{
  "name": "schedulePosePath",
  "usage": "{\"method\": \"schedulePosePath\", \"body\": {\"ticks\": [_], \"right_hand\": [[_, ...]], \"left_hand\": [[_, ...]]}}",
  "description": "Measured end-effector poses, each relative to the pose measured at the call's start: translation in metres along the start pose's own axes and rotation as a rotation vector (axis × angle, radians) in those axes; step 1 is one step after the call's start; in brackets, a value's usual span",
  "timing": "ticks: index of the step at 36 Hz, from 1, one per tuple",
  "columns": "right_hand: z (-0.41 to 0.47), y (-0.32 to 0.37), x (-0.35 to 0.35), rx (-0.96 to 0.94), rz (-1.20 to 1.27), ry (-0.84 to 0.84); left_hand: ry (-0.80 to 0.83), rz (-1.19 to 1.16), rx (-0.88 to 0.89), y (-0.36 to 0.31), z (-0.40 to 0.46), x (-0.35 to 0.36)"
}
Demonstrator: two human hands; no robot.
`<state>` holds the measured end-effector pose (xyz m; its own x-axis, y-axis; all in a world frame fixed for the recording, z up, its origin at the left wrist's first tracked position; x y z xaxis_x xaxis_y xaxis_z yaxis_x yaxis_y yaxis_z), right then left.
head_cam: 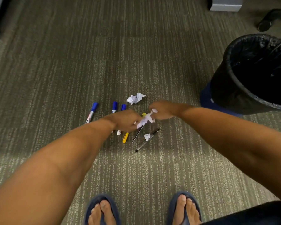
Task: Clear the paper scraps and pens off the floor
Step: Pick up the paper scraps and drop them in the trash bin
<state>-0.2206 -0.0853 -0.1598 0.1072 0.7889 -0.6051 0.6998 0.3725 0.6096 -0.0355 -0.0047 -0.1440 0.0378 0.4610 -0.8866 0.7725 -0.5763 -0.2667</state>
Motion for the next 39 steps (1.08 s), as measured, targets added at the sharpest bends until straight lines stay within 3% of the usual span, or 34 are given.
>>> {"method": "schedulePosePath", "body": {"ticks": [6,9,15,21,27,33,39], "right_hand": [[-0.005,0.000,-0.029,0.087,0.329,-0.245],[-0.005,0.001,-0.021,0.111,0.283,-0.209],[-0.005,0.013,0.007,0.044,0.132,-0.012],[-0.001,0.025,0.032,-0.113,-0.191,0.060],[0.001,0.025,0.046,-0.165,-0.330,0.160],[0.001,0.025,0.052,-0.073,-0.235,0.219],[-0.004,0.020,0.053,-0.029,-0.110,0.190]], "left_hand": [[-0.341,-0.329,-0.301,0.019,0.004,-0.023],[-0.450,-0.483,-0.433,0.027,0.003,-0.029],[-0.590,-0.554,-0.633,0.037,0.012,-0.038],[-0.554,-0.340,-0.728,0.037,0.029,-0.040],[-0.423,-0.180,-0.711,0.038,0.048,-0.024],[-0.475,-0.387,-0.609,0.042,0.050,-0.017],[-0.263,-0.372,-0.796,0.046,0.058,-0.011]]}}
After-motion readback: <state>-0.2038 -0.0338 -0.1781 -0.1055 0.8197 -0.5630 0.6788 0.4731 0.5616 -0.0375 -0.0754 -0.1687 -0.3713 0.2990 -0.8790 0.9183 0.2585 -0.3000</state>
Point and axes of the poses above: each hand's wrist, its own z-axis towards the middle knuckle, its own x-axis out of the palm, y = z × x, the point moved 2 cm from there along z, towards the middle knuckle, and after that the axes turned 15 degrees about z, right-handed, at the moved point
